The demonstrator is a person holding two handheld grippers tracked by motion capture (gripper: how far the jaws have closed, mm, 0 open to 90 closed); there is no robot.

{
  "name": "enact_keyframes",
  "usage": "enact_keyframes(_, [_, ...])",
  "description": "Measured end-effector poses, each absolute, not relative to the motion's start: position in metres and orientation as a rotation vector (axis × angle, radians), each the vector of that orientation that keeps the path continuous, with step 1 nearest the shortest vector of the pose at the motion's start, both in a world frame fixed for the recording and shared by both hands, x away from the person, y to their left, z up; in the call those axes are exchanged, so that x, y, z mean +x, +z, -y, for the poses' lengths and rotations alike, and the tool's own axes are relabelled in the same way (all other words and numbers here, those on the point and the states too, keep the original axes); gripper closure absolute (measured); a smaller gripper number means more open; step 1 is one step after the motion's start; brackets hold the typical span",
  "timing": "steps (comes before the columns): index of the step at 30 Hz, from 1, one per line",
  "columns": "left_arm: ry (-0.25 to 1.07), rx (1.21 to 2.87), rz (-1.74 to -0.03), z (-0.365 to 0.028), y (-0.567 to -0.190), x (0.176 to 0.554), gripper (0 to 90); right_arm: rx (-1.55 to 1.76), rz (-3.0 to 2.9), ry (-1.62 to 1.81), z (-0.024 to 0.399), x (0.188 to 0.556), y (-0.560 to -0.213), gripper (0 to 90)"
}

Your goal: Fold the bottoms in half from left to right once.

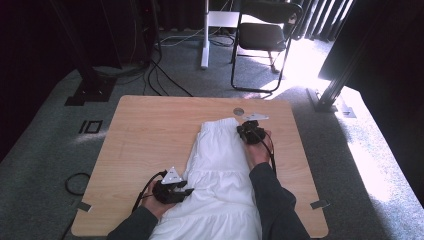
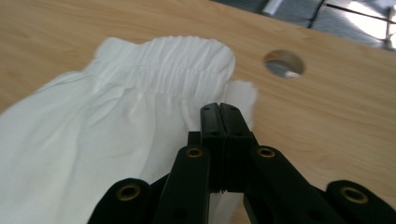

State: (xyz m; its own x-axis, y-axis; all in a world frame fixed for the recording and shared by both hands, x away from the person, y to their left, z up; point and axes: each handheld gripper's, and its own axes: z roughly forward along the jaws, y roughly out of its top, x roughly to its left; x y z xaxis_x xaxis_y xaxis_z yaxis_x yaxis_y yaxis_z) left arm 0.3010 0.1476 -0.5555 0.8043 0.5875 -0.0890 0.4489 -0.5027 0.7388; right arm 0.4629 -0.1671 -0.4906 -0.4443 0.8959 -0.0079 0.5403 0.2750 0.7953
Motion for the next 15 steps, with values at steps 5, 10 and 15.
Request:
enact_keyframes(5, [0.215, 2.188, -0.753, -0.147, -0.555, 0.301, 59.2, 1.372, -2.109, 0.900, 0.172, 0.480, -0.514, 89.5])
enact_keyframes(10, [0.157, 2.155, -0.770, -0.155, -0.545, 0.309, 52.7, 1.440, -2.119, 0.891, 0.174, 0.484, -0.532, 86.9])
enact_keyframes(15, [0.195, 2.037, -0.798, -0.164, -0.508, 0.334, 49.2, 1.496, -2.140, 0.879, 0.178, 0.486, -0.540, 77.5])
